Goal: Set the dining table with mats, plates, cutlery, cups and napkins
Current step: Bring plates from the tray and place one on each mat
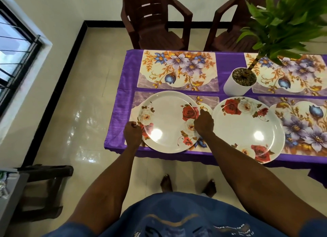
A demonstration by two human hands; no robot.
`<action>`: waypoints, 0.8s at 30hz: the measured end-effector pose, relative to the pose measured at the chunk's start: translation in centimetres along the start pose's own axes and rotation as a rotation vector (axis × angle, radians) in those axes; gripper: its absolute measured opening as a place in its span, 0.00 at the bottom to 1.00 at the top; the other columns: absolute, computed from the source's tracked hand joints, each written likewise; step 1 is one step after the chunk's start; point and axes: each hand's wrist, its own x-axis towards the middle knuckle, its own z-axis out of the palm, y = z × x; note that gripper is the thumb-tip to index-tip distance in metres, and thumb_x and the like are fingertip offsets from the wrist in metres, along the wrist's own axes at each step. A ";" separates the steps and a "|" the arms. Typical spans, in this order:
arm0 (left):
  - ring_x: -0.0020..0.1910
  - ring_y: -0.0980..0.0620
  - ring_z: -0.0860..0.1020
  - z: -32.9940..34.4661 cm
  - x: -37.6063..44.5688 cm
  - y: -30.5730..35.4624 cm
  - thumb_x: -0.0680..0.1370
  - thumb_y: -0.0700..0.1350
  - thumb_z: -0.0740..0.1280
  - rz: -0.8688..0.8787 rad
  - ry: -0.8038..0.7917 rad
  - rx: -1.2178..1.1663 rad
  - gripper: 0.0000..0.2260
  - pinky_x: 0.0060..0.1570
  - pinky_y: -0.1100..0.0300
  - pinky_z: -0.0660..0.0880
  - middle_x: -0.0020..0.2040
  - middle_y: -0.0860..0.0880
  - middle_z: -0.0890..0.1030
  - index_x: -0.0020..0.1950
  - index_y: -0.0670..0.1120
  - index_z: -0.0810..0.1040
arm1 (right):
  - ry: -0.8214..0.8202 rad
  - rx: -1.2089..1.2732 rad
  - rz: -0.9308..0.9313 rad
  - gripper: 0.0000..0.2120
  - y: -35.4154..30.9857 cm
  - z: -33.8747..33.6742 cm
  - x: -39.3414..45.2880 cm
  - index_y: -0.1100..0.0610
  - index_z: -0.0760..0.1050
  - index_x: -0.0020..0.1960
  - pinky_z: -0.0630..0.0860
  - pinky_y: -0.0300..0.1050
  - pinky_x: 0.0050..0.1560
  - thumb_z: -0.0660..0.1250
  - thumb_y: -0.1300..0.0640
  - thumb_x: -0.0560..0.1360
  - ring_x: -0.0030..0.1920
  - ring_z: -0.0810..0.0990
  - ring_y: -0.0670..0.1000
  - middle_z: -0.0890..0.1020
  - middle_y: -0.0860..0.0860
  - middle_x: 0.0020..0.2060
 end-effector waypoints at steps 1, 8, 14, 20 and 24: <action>0.48 0.51 0.77 -0.1 -0.1 0.1 0.79 0.42 0.65 0.002 0.002 0.004 0.09 0.47 0.59 0.73 0.49 0.46 0.80 0.57 0.40 0.76 | -0.005 0.005 -0.005 0.17 0.1 0.0 0.0 0.59 0.71 0.67 0.74 0.47 0.59 0.65 0.57 0.79 0.59 0.79 0.57 0.80 0.56 0.60; 0.49 0.50 0.78 0.1 -0.2 0.1 0.80 0.45 0.65 0.001 0.016 0.007 0.10 0.49 0.59 0.73 0.51 0.46 0.81 0.58 0.41 0.77 | -0.026 -0.001 -0.028 0.17 0.4 -0.4 0.2 0.59 0.72 0.66 0.75 0.48 0.58 0.67 0.56 0.79 0.58 0.80 0.57 0.80 0.56 0.60; 0.52 0.46 0.80 -0.3 -0.2 0.1 0.79 0.45 0.66 0.000 -0.001 -0.011 0.10 0.51 0.55 0.77 0.52 0.44 0.81 0.58 0.41 0.77 | -0.040 -0.005 -0.030 0.17 0.4 -0.6 0.0 0.58 0.71 0.66 0.75 0.48 0.60 0.66 0.56 0.79 0.59 0.79 0.57 0.80 0.56 0.60; 0.60 0.43 0.76 1.4 -3.7 2.3 0.80 0.49 0.65 0.157 0.215 0.095 0.16 0.58 0.50 0.75 0.61 0.41 0.76 0.63 0.41 0.73 | 0.112 0.037 -0.119 0.21 1.1 -2.1 -1.3 0.60 0.69 0.70 0.69 0.53 0.69 0.65 0.57 0.79 0.68 0.72 0.57 0.73 0.57 0.68; 0.58 0.44 0.76 5.4 -7.2 4.9 0.81 0.49 0.62 0.410 0.132 0.109 0.13 0.61 0.51 0.72 0.58 0.43 0.78 0.60 0.42 0.75 | 0.178 -0.027 -0.205 0.19 3.3 -4.2 -1.4 0.63 0.71 0.69 0.68 0.50 0.67 0.64 0.60 0.79 0.67 0.72 0.58 0.74 0.59 0.68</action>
